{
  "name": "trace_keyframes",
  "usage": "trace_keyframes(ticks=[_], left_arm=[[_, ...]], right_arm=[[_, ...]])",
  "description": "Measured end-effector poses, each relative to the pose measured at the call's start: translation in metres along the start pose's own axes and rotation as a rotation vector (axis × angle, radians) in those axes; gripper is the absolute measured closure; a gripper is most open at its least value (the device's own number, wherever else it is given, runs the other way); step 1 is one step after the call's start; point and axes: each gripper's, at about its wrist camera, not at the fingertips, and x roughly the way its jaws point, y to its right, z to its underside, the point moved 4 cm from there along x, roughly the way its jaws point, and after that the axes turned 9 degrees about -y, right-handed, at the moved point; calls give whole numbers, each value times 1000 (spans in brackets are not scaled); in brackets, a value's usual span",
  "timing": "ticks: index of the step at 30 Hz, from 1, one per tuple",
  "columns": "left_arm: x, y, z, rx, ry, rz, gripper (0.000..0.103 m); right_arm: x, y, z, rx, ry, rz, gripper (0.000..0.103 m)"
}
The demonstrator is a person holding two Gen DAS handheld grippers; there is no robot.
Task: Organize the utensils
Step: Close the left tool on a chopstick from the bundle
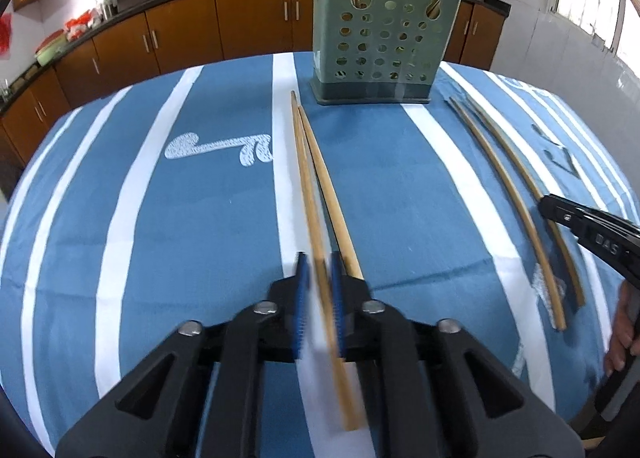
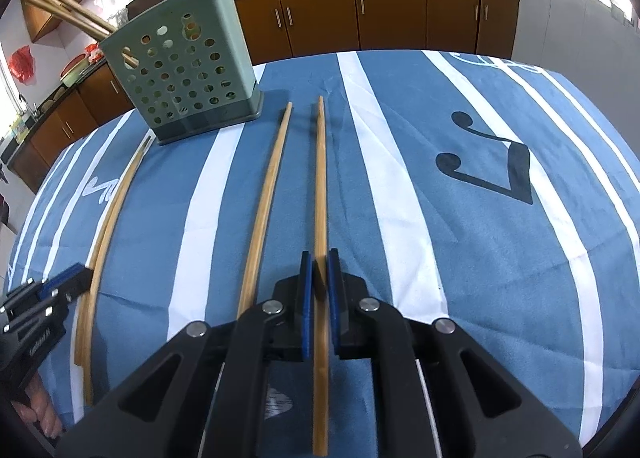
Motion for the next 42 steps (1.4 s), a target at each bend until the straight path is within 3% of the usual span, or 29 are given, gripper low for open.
trace_keyframes(ticks=[9, 12, 18, 23, 42], left_arm=[[8, -67, -19, -144, -18, -43, 96], [8, -79, -22, -175, -5, -9, 96], [8, -75, -16, -147, 41, -34, 95], [7, -78, -16, -166, 43, -4, 95], [8, -75, -17, -154, 38, -24, 95]], right_arm=[[11, 15, -26, 9, 20, 38, 95], [15, 19, -32, 17, 27, 46, 95], [15, 16, -31, -7, 50, 70, 95], [15, 18, -31, 2, 50, 56, 95], [15, 18, -30, 0, 50, 58, 94]])
